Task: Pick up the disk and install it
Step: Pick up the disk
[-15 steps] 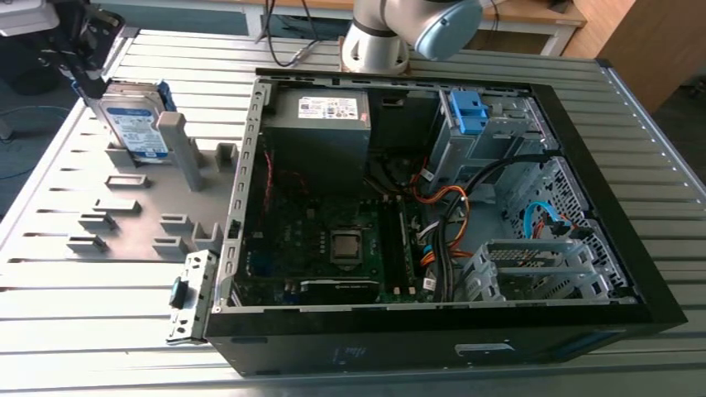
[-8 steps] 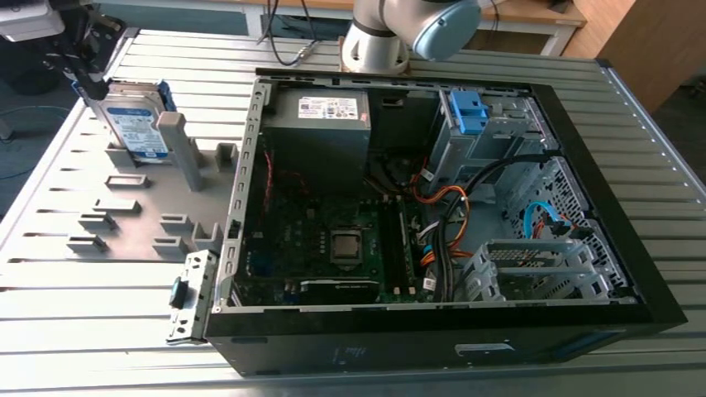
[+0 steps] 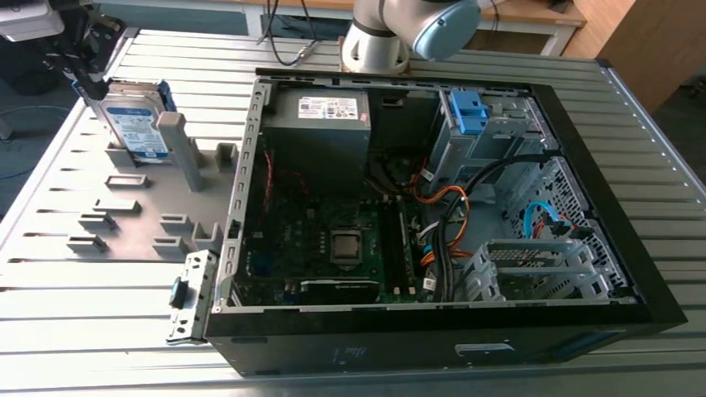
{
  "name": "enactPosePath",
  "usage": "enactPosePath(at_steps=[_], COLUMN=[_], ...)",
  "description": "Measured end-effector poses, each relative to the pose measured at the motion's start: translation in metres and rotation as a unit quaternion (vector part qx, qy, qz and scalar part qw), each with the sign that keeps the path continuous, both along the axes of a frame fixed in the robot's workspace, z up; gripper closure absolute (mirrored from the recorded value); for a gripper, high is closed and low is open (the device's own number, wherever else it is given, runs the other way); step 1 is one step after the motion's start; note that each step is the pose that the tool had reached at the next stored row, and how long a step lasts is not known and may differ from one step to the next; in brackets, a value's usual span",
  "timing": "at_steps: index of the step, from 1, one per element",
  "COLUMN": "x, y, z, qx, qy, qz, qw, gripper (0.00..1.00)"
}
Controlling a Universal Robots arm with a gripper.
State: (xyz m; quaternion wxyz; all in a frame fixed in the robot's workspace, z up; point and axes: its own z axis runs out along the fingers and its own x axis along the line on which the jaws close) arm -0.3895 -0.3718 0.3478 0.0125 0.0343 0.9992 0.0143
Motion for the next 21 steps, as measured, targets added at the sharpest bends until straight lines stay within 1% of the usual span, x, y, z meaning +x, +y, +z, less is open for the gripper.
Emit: enactPosePath(at_steps=[3, 5, 7, 9, 11, 14, 16, 19, 21], x=[0.0000, 0.0000, 0.0000, -0.0001, -0.0001, -0.0001, -0.0001, 0.0000, 0.0000], y=[0.0000, 0.0000, 0.0001, 0.0001, 0.0001, 0.0001, 0.0000, 0.0000, 0.0000], z=[0.0000, 0.0000, -0.0001, 0.0000, 0.0000, 0.0000, 0.0000, 0.0000, -0.0001], qx=[0.0000, -0.0002, -0.0018, -0.0025, -0.0026, -0.0026, -0.0026, -0.0026, -0.0026], qy=[0.0000, 0.0000, -0.0001, -0.0001, 0.0000, -0.0001, -0.0002, -0.0002, -0.0003], qz=[0.000, 0.005, 0.011, 0.022, 0.040, 0.067, 0.085, 0.113, 0.130], qw=[1.00000, 0.99999, 0.99994, 0.99975, 0.99922, 0.99775, 0.99638, 0.99364, 0.99149], gripper=[0.89, 0.89, 0.89, 0.89, 0.89, 0.89, 0.89, 0.89, 0.89])
